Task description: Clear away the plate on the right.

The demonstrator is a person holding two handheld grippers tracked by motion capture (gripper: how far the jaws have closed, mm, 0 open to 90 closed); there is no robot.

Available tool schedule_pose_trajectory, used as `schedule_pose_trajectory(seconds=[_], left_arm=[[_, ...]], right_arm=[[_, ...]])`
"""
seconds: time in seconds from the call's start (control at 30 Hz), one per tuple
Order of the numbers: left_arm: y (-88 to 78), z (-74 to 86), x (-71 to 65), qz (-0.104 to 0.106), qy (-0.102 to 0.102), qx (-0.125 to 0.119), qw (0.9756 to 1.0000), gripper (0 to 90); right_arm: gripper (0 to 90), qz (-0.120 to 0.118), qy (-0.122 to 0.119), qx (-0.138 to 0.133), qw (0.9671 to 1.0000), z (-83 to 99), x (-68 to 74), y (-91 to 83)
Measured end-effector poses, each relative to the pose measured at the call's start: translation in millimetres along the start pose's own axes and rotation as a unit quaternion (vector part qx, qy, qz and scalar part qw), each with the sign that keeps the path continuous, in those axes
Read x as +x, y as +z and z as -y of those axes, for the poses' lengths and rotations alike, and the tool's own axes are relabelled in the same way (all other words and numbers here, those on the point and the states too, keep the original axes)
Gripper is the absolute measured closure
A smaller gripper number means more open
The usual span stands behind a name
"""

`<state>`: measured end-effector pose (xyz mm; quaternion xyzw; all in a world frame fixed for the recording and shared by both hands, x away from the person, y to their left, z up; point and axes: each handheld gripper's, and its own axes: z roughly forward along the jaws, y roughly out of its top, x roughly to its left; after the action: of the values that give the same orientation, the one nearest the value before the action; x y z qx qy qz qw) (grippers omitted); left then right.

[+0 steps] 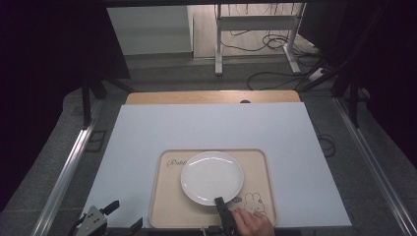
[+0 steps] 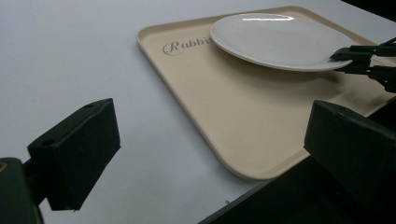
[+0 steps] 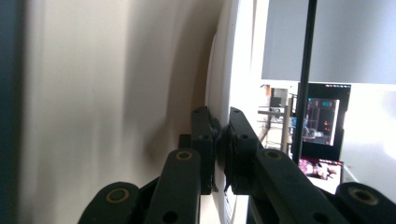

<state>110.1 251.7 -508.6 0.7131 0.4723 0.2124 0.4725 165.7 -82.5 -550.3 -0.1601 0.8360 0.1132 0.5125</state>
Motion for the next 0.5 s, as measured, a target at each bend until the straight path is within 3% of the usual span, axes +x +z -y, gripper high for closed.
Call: schedule_pose_trajectory(seconds=[0.1,0.17,0.2,0.23,0.5], left_arm=[[0.0,0.0,0.1,0.000,0.000,0.000,1.0000,3.0],[0.0,0.0,0.1,0.000,0.000,0.000,1.0000,3.0],[0.0,0.0,0.0,0.000,-0.001,0.000,1.0000,3.0],[0.0,0.0,0.0,0.000,0.000,0.000,1.0000,3.0],[0.0,0.0,0.0,0.000,0.000,0.000,1.0000,3.0]], right_arm=[[84.9,-0.009,-0.001,0.008,0.9999,-2.2,1.5,-0.5],[85.2,-0.019,0.010,-0.005,0.9998,-2.0,3.2,2.3],[85.4,-0.019,0.005,0.008,0.9998,-3.2,2.9,0.5],[85.5,-0.004,0.002,0.015,0.9999,-3.9,4.0,-0.1],[85.3,-0.027,0.009,0.012,0.9995,-3.5,5.6,2.5]])
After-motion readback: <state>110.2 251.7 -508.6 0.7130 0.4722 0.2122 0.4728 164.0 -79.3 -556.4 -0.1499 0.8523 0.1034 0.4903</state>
